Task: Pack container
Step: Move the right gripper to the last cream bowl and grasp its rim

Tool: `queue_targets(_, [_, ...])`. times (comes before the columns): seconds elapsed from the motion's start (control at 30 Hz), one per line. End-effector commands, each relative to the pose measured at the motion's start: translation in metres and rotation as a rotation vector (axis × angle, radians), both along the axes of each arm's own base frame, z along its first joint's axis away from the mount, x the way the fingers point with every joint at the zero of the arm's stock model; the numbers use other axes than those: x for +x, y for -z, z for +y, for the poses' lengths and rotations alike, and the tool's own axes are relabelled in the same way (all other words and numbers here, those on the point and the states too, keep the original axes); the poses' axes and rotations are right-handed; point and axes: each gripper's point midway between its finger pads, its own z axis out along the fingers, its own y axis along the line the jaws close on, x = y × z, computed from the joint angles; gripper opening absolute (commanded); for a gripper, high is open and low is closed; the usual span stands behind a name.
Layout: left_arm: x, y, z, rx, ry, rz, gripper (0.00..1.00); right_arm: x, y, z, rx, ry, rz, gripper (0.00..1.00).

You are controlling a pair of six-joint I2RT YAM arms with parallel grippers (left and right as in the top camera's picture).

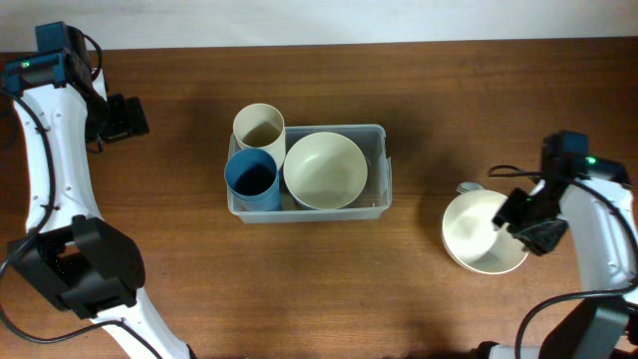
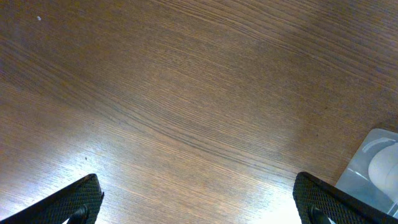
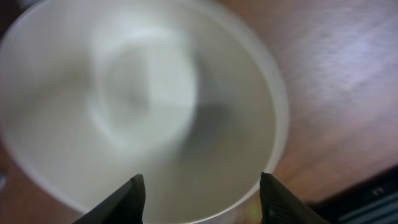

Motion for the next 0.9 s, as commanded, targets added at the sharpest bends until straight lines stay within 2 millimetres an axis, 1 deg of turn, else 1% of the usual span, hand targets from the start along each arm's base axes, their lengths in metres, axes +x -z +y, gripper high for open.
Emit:
queue_targets(0.0, [0.003,-0.005,0.0,-0.007,-0.009,-0.022,1.0,-0.012,-0.006,-0.03,-0.059,0.127,-0.003,0.53])
queue_targets(0.1, [0.003,-0.005,0.0,-0.007,-0.009,-0.022,1.0,-0.02,-0.004,-0.043,-0.055,0.189,0.0,0.53])
queue_targets(0.2, [0.003,-0.005,0.0,-0.007,-0.009,-0.022,1.0,-0.026,0.0,-0.047,-0.047,0.204,0.005,0.5])
queue_targets(0.33, [0.003,-0.005,0.0,-0.007,-0.009,-0.022,1.0,-0.027,0.012,-0.04,-0.008,0.184,0.0,0.49])
queue_targets(0.43, [0.003,-0.005,0.0,-0.007,-0.009,-0.022,1.0,-0.024,0.026,-0.031,0.04,0.14,-0.032,0.49])
queue_targets(0.57, [0.003,-0.005,0.0,-0.007,-0.009,-0.022,1.0,-0.025,0.043,-0.027,0.049,0.12,-0.046,0.39])
queue_targets(0.63, [0.003,-0.005,0.0,-0.007,-0.009,-0.022,1.0,-0.024,0.048,-0.028,0.045,0.116,-0.056,0.33])
queue_targets(0.7, [0.003,-0.005,0.0,-0.007,-0.009,-0.022,1.0,-0.023,0.053,-0.028,0.041,0.116,-0.065,0.29])
queue_targets(0.73, [0.003,-0.005,0.0,-0.007,-0.009,-0.022,1.0,-0.023,0.056,-0.028,0.039,0.117,-0.072,0.24])
queue_targets(0.77, [0.003,-0.005,0.0,-0.007,-0.009,-0.022,1.0,-0.023,0.059,-0.027,0.039,0.116,-0.077,0.22])
queue_targets(0.87, [0.003,-0.005,0.0,-0.007,-0.009,-0.022,1.0,-0.023,0.066,-0.028,0.033,0.116,-0.09,0.22])
